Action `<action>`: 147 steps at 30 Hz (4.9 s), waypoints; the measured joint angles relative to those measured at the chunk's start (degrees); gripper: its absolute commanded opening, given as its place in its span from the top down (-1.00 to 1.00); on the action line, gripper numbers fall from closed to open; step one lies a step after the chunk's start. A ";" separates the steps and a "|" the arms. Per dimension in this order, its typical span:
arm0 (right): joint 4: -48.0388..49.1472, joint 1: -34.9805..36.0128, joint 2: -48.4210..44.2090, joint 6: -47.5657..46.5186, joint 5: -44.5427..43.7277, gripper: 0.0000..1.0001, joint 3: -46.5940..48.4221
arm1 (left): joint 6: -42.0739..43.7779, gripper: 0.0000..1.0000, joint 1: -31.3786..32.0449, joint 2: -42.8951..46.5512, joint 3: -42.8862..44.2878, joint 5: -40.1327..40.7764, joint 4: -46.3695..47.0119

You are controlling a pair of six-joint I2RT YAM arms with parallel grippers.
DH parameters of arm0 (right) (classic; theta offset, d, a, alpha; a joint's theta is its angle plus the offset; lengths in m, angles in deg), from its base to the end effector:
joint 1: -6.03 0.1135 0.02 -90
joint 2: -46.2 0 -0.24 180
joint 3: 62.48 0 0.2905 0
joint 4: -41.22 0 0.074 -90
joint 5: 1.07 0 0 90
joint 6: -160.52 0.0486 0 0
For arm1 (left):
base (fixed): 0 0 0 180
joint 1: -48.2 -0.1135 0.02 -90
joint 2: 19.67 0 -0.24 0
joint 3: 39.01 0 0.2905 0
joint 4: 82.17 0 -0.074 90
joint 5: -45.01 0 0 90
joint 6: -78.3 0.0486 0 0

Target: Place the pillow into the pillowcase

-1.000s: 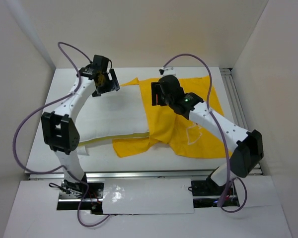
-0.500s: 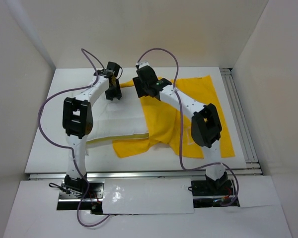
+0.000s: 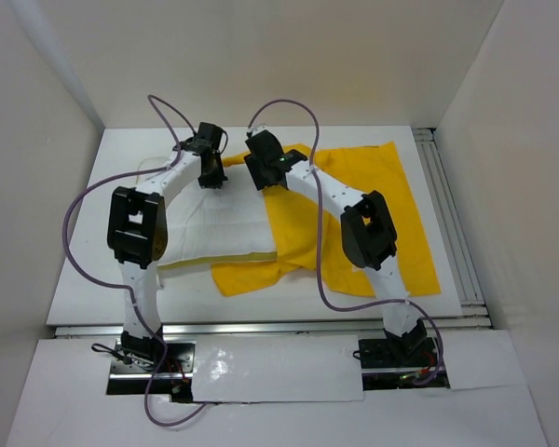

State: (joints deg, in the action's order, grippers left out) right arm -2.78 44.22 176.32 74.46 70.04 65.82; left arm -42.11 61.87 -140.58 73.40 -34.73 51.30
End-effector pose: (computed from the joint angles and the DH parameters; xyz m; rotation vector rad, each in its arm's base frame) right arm 0.4409 0.3268 0.2018 -0.5315 2.2549 -0.0216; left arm 0.4883 -0.1099 0.1766 -0.4356 2.4729 -0.0878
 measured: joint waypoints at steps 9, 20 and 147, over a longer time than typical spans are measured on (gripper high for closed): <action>0.37 2.36 0.07 -0.28 -4.83 -0.37 -0.02 | -0.68 1.00 0.02 8.02 -10.03 -0.02 5.73; -0.07 3.58 2.14 0.76 -20.26 1.00 1.79 | -1.29 1.00 0.17 11.56 -12.85 -0.17 6.45; 9.01 -5.44 -45.29 23.52 -8.02 0.15 -58.10 | 15.23 1.00 30.97 28.94 -25.42 10.43 4.13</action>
State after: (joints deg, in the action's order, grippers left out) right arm 6.22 38.78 131.03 97.98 62.02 7.73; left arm -26.88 92.84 -111.64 47.98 -24.30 55.43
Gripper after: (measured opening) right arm 0.590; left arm 0.049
